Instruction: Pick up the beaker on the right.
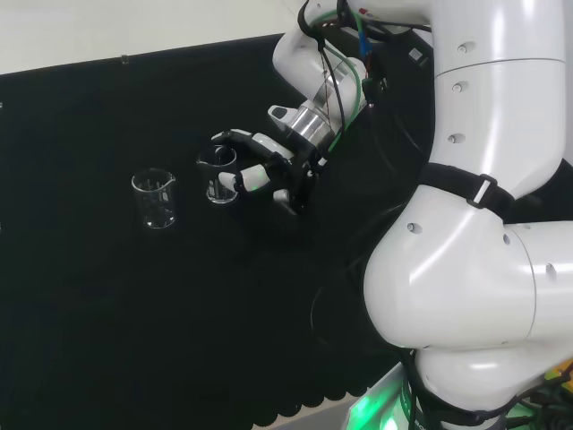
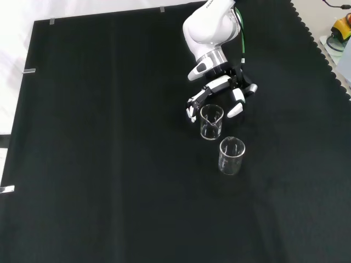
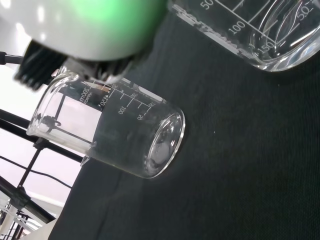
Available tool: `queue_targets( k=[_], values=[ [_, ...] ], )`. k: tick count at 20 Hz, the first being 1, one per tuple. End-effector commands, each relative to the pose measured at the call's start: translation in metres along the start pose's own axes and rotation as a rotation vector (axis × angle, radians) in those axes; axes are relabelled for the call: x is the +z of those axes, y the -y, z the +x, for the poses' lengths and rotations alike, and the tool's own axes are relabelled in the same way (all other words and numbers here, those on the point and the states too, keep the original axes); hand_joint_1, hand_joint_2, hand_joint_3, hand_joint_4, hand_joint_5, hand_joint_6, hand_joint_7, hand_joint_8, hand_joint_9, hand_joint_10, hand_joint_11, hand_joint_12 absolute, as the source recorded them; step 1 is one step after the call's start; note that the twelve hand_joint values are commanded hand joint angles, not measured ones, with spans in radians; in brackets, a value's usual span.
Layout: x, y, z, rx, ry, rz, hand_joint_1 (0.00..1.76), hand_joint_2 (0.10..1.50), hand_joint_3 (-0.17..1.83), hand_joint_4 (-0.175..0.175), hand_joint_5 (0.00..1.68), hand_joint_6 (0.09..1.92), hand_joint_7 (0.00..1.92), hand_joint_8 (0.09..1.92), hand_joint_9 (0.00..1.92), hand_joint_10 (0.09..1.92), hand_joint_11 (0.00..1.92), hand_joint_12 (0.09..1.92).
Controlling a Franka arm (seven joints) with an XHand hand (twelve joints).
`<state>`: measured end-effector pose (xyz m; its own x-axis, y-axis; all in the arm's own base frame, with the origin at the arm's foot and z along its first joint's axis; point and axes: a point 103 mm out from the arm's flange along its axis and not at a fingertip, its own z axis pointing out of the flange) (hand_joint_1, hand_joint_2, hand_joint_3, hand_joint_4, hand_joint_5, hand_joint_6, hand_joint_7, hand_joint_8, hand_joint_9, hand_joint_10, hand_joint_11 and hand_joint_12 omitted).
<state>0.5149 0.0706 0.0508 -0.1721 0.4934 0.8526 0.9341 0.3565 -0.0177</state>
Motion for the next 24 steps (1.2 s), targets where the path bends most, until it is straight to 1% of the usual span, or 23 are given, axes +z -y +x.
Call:
queue_targets(
  k=[1,12,17,24],
  values=[
    [0.0,0.0,-0.002,0.001,-0.005,-0.002,1.01,0.3,1.2,-0.07,0.24,0.58,0.34,0.84,0.43,0.67,0.0,1.25],
    [0.011,-0.007,-0.001,-0.003,0.005,0.009,1.01,0.3,1.18,-0.062,0.26,0.59,0.36,0.83,0.44,0.67,0.0,1.26],
    [0.008,-0.005,-0.002,-0.004,-0.006,0.008,1.01,0.3,1.17,-0.059,0.27,0.6,0.37,0.82,0.44,0.66,0.0,1.27],
    [0.008,-0.006,-0.002,-0.006,-0.004,0.008,1.02,0.31,1.16,-0.058,0.28,0.62,0.39,0.81,0.45,0.66,0.0,1.28]
  ],
)
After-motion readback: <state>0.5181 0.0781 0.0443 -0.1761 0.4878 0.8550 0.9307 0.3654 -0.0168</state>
